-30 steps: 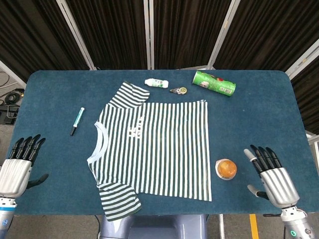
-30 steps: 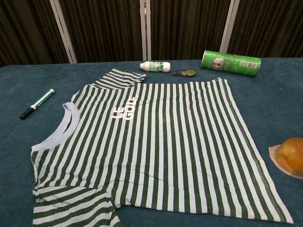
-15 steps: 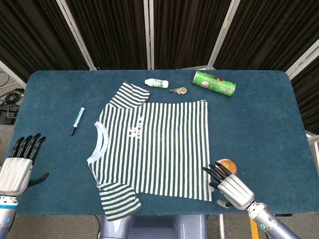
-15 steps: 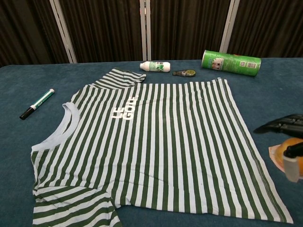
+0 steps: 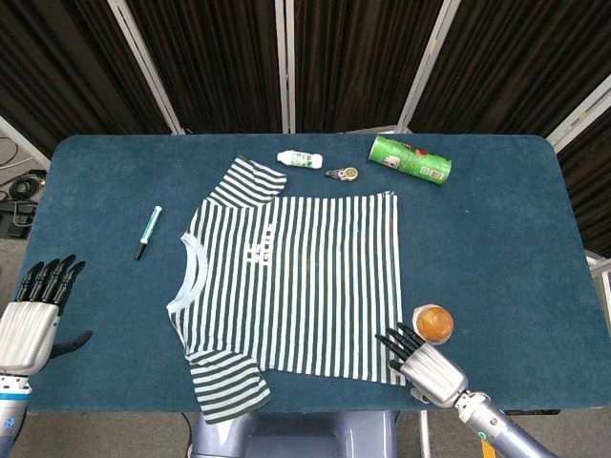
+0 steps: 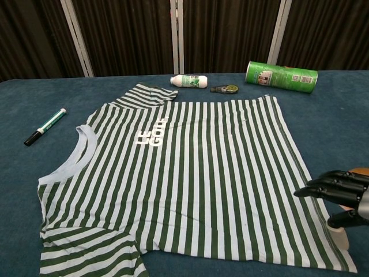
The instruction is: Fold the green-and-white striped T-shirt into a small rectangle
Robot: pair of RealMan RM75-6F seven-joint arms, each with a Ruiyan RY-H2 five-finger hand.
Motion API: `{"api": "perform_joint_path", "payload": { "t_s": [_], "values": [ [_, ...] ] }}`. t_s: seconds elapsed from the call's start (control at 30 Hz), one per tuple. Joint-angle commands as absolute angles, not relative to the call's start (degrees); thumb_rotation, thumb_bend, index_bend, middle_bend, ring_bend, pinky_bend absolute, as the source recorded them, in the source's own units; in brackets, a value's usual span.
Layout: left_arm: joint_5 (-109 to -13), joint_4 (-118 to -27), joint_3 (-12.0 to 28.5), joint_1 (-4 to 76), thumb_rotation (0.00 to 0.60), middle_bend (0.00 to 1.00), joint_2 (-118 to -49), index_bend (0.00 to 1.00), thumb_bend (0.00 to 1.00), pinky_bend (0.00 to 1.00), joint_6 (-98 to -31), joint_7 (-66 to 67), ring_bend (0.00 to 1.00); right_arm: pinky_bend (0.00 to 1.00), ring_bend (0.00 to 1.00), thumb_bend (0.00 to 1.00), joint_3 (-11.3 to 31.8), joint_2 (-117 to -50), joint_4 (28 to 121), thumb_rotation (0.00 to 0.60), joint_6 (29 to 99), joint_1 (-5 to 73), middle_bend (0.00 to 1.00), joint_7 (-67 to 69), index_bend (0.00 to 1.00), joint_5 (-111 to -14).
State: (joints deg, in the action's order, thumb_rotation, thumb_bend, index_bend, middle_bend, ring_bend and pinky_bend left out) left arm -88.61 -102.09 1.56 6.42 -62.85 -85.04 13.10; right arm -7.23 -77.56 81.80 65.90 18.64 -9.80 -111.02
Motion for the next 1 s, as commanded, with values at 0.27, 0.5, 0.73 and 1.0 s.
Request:
{"api": "perform_joint_path", "payload": {
  "t_s": [0.27, 0.5, 0.73, 1.0],
  "values": [
    [-88.52, -101.82, 1.51, 6.51, 0.600, 0.00, -63.05, 0.00, 0.00, 0.00, -84.83, 13.13, 0.00, 0.00, 0.00, 0.06, -9.41, -81.92, 74.94, 0.600, 69.73, 18.29, 0.06, -7.25, 0.52, -112.15],
    [-88.40, -101.52, 1.42, 6.46, 0.600, 0.00, -63.23, 0.00, 0.00, 0.00, -84.77, 13.13, 0.00, 0.00, 0.00, 0.06, -9.97, -83.32, 73.77, 0.600, 70.64, 18.62, 0.06, -6.89, 0.52, -111.92],
    [-88.28, -101.76, 1.44, 6.48, 0.600, 0.00, -63.14, 0.00, 0.00, 0.00, -84.71, 13.29, 0.00, 0.00, 0.00, 0.06, -9.67, -85.22, 71.89, 0.600, 70.72, 19.12, 0.06, -6.85, 0.51, -110.79],
    [-88.28, -101.45, 1.43, 6.47, 0.600, 0.00, -63.25, 0.00, 0.00, 0.00, -84.75, 12.98, 0.00, 0.00, 0.00, 0.13, -9.55, -85.95, 71.23, 0.600, 71.11, 19.66, 0.06, -7.83, 0.52, -110.27]
  ]
}}
